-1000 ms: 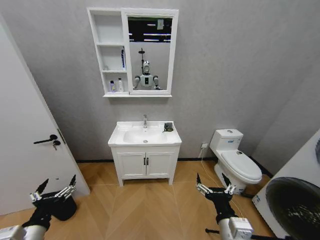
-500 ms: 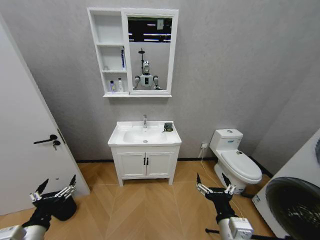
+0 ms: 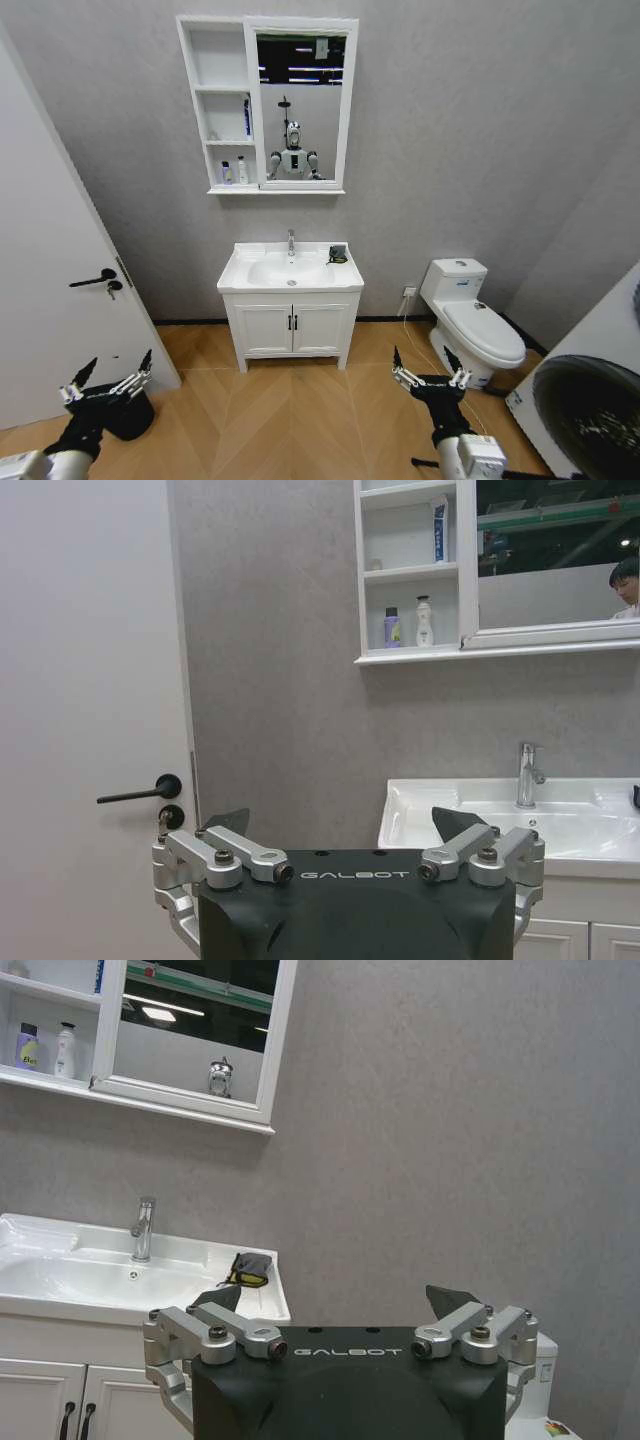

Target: Move facial cleanser and shampoo from washbasin to cabinet, then wipe washbasin with towel.

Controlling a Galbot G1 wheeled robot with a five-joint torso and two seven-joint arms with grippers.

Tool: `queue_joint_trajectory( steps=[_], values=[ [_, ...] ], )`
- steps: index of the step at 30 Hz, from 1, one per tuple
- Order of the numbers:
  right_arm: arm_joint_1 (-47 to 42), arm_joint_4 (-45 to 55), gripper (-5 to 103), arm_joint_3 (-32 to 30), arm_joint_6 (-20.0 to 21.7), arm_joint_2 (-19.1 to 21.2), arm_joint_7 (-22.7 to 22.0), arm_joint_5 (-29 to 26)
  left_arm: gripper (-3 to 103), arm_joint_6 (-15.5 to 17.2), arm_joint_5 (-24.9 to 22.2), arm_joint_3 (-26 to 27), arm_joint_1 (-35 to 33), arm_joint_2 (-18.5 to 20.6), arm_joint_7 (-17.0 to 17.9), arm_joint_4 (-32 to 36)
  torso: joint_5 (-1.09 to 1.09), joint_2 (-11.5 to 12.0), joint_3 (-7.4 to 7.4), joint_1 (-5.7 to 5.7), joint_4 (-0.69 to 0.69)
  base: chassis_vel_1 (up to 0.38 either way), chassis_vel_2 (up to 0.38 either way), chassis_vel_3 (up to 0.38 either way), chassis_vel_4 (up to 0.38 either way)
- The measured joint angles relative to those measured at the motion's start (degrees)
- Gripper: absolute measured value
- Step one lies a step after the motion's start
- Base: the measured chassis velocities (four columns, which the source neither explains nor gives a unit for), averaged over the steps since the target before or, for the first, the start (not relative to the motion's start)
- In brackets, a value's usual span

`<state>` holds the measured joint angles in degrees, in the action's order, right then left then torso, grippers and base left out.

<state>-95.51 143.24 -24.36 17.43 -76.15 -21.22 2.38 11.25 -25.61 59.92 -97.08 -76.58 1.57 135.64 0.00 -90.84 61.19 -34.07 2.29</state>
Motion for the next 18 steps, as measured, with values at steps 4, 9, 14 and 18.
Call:
queue_joint_trajectory(
  steps=[4, 9, 14, 18],
  values=[
    [0.0, 0.0, 100, 0.0, 0.0, 0.0, 0.0, 0.0, 100, 0.0, 0.0, 0.0, 0.0, 0.0, 0.0, 0.0, 0.0, 0.0, 0.0, 0.0, 0.0, 0.0, 0.0, 0.0, 0.0],
    [0.0, 0.0, 100, 0.0, 0.0, 0.0, 0.0, 0.0, 100, 0.0, 0.0, 0.0, 0.0, 0.0, 0.0, 0.0, 0.0, 0.0, 0.0, 0.0, 0.0, 0.0, 0.0, 0.0, 0.0],
    [0.0, 0.0, 100, 0.0, 0.0, 0.0, 0.0, 0.0, 100, 0.0, 0.0, 0.0, 0.0, 0.0, 0.0, 0.0, 0.0, 0.0, 0.0, 0.0, 0.0, 0.0, 0.0, 0.0, 0.0],
    [0.0, 0.0, 100, 0.0, 0.0, 0.0, 0.0, 0.0, 100, 0.0, 0.0, 0.0, 0.0, 0.0, 0.0, 0.0, 0.0, 0.0, 0.0, 0.0, 0.0, 0.0, 0.0, 0.0, 0.0]
  ],
)
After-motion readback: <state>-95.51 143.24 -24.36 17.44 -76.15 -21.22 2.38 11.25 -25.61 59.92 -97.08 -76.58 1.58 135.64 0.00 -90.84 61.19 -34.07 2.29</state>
